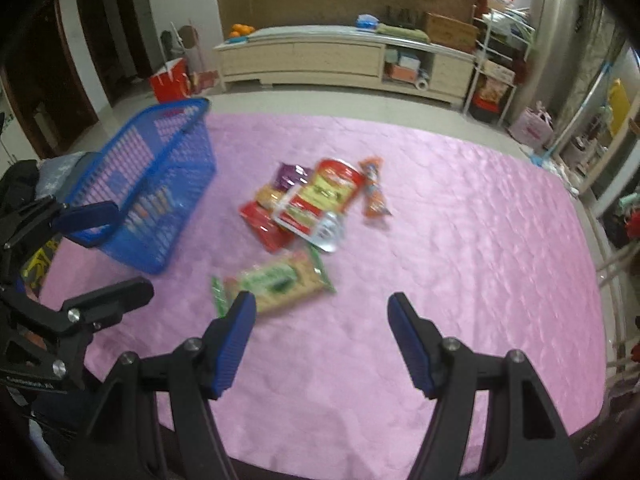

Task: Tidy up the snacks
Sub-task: 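Move the left tool to the green-label cracker packet and close on it, then lift the cracker packet with the left tool toward the basket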

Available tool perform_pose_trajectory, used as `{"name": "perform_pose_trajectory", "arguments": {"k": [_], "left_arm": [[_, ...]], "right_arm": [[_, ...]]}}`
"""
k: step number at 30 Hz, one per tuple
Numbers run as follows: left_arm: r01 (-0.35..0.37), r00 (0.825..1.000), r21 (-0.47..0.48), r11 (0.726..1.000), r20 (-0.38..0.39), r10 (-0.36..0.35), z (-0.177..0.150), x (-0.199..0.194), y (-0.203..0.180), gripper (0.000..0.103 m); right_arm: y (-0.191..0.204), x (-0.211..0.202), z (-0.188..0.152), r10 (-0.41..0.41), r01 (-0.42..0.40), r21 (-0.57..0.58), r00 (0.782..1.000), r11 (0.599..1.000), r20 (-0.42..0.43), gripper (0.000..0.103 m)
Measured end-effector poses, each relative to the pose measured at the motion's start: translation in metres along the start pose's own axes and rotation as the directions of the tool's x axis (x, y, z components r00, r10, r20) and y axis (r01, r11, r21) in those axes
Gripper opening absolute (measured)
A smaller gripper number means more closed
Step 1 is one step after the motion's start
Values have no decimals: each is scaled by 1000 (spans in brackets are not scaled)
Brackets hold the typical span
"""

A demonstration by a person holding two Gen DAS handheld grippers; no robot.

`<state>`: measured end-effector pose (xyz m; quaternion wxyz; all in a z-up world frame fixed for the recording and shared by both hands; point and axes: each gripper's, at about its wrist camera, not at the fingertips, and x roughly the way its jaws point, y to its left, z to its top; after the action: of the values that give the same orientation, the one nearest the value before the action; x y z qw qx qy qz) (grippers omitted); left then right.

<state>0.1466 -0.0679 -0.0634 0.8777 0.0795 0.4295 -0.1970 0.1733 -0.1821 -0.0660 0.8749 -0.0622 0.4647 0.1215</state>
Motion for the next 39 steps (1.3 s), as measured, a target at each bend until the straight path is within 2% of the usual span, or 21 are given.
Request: {"name": "perform_pose_trajectory", "arguments": {"k": [8, 15, 17, 22, 29, 33, 34, 36, 39], "left_arm": [[25, 993, 49, 999, -118, -19, -7, 62, -21, 82], [48, 980, 62, 997, -194, -36, -10, 108, -16, 82], [38, 976, 79, 996, -215, -20, -13, 120, -17, 82], [48, 965, 120, 992, -261, -16, -16, 143, -16, 82], [43, 947, 106, 993, -321, -6, -19, 173, -3, 82], [52, 950, 77, 996, -312, -26, -19, 175, 1, 81], [45, 951, 83, 996, -308, -17, -20, 174, 0, 78], [57, 955, 94, 994, -297, -27, -19, 170, -3, 61], [53, 953, 92, 994, -301, -23, -18, 165, -6, 58]], "right_arm": [[-38, 36, -19, -2, 6, 59, 998, 998, -67, 73], [-48, 75, -25, 39, -35, 44, 993, 998, -109, 73], [-48, 87, -25, 42, -37, 43, 992, 998, -123, 73], [-53, 107, -25, 57, -49, 58, 988, 997, -141, 73], [-61, 125, -26, 63, -53, 69, 986, 996, -155, 73], [-62, 130, -25, 66, -54, 78, 984, 995, -167, 73], [-61, 130, -25, 68, -55, 77, 984, 996, -167, 73], [-59, 127, -25, 71, -60, 72, 984, 996, -163, 73], [-55, 122, -25, 80, -69, 73, 984, 995, -161, 73]]}}
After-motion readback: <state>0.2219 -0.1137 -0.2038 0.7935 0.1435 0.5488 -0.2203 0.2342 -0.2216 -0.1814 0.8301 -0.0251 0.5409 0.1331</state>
